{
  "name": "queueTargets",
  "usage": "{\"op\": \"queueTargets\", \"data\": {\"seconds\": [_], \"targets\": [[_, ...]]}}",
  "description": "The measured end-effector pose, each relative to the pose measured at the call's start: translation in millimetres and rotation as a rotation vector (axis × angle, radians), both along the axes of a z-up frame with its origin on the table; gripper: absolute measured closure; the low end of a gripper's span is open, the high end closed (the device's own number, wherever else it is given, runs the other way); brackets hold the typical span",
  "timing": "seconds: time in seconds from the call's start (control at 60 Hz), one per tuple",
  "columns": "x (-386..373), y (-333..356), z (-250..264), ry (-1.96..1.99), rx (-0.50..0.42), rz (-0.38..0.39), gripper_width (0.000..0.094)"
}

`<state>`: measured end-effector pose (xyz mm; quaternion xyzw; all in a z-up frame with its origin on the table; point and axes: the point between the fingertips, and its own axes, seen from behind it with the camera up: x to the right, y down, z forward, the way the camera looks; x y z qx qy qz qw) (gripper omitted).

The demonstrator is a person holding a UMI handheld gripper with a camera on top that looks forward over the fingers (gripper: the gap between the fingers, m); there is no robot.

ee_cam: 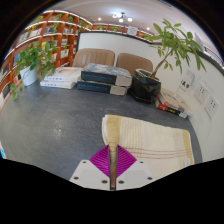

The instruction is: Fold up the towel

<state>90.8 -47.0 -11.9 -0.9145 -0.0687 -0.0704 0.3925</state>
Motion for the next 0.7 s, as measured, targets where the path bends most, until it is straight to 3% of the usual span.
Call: {"op": "queueTargets", "data": {"seconds": [0.1,0.233,0.417,0.567,0.65,0.7], "targets": [[1,-1,8,-0.014,-0.059,0.040,0.0897],[23,8,83,0.062,0.070,-0.011,0.0897],[137,6,154,0.024,0.156,-0.122,0.0897],[240,-11,117,0.045,0.113,-0.230,0.0885],[270,-24,73,0.100,0.065,-0.263,0.0770],[283,-34,49,0.106,0.010,-0.266,0.0765]]}}
